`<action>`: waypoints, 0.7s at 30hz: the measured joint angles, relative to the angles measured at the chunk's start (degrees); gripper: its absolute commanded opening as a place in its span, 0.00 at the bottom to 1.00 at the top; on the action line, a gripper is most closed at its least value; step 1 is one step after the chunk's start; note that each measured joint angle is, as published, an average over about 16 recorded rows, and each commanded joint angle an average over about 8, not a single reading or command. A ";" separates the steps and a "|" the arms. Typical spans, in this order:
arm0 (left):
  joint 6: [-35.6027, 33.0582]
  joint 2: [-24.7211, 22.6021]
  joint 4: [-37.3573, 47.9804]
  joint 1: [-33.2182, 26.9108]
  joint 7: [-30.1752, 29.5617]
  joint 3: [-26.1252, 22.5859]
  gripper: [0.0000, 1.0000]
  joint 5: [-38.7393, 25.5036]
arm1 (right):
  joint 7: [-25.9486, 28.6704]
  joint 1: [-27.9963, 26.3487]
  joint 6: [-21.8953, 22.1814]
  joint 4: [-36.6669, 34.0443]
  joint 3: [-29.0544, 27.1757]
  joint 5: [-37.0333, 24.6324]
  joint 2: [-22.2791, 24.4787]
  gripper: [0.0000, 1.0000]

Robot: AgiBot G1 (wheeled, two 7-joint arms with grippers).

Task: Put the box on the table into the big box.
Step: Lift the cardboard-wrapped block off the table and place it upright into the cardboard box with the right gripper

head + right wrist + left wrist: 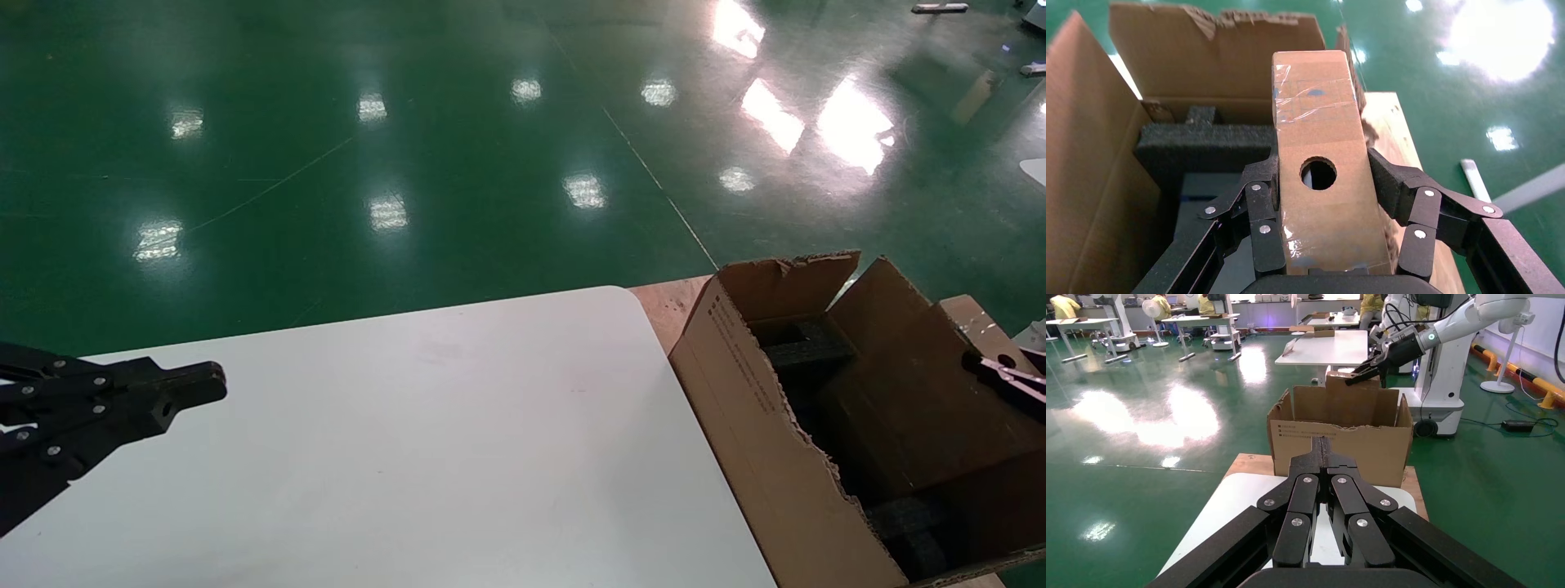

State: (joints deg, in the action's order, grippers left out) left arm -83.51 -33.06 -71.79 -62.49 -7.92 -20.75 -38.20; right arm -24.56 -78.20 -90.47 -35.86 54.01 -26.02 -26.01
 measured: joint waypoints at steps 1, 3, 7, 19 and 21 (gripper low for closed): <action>0.00 0.00 0.00 0.00 0.00 0.00 0.00 0.00 | -0.33 -0.54 -0.07 -0.91 0.33 -0.31 -0.42 0.00; 0.00 0.00 0.00 0.00 0.00 0.00 0.00 0.00 | -1.02 -1.60 -0.17 -2.73 0.94 -0.97 -1.26 0.00; 0.00 0.00 0.00 0.00 0.00 0.00 0.00 0.00 | -2.43 -3.58 -0.28 -6.18 1.82 -2.36 -2.89 0.00; 0.00 0.00 0.00 0.00 0.00 -0.01 0.00 0.00 | -6.30 -7.96 0.13 -14.37 2.39 -6.28 -6.80 0.00; 0.00 0.00 0.00 0.00 0.00 -0.01 0.00 0.00 | -6.79 -8.42 0.31 -15.29 2.37 -6.76 -7.19 0.00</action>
State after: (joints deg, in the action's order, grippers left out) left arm -83.50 -33.06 -71.79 -62.49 -7.92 -20.75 -38.20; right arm -31.35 -86.63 -90.16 -51.15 56.38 -32.78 -33.19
